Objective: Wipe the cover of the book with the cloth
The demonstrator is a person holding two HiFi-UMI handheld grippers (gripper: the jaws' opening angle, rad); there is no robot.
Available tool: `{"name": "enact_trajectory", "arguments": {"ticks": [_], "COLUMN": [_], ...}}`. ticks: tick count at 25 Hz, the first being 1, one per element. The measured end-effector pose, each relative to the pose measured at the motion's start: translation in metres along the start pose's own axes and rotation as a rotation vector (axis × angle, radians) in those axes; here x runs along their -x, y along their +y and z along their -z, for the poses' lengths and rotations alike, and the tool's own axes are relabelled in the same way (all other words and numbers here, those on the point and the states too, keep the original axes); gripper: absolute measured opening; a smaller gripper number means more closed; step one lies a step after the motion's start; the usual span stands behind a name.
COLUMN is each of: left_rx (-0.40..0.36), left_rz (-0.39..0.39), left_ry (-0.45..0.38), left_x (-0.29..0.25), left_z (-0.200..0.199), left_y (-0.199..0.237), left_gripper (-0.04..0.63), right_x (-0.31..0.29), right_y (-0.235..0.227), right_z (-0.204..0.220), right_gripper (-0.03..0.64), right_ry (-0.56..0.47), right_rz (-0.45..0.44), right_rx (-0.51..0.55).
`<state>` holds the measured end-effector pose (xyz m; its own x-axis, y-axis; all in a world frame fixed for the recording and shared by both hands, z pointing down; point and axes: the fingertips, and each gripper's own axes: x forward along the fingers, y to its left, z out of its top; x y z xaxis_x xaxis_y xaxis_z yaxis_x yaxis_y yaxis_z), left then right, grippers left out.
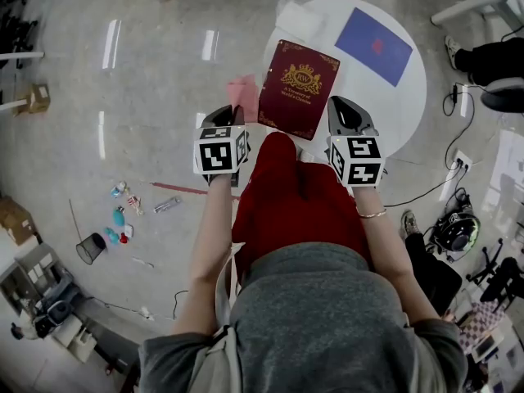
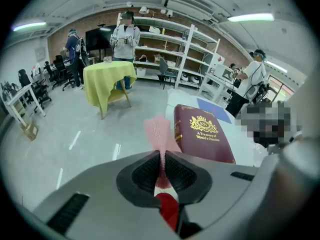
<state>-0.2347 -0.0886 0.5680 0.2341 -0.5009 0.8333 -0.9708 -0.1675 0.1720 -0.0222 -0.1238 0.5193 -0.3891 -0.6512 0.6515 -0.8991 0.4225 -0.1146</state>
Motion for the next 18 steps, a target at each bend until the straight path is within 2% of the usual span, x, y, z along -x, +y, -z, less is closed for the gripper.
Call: {"name": "enact_trajectory", "arguments": {"ticks": [3, 6, 10, 18], "left_rx": [-0.033, -0.062, -0.064, -0.055], "left_rz": [-0.021, -0.024, 0.016, 0.099], "left_ry": [-0.009, 0.032, 0.071, 0.068], "left_x": [0.000, -0.011, -0.019, -0.017], "left_z": [-0.007, -0.003, 0.007, 0.013], "left_y": [0.001, -0.001, -0.017, -0.058], "left_gripper": [0.034, 0.034, 0.034, 0.034], "right_x": [0.007, 0.015, 0.024, 0.030], "right_y": [-0.004, -0.010, -0.017, -0.022], "right_z": [-0.003, -0.003, 0.000, 0.005], "right_gripper": [0.029, 0.029, 0.029, 0.029], "right_ry": [-0.015, -0.022, -0.028, -0.025], "right_rz": [0.009, 0.019, 0.031, 0.036], "right_rx": [-0.004, -0.008, -0.015, -0.021]}}
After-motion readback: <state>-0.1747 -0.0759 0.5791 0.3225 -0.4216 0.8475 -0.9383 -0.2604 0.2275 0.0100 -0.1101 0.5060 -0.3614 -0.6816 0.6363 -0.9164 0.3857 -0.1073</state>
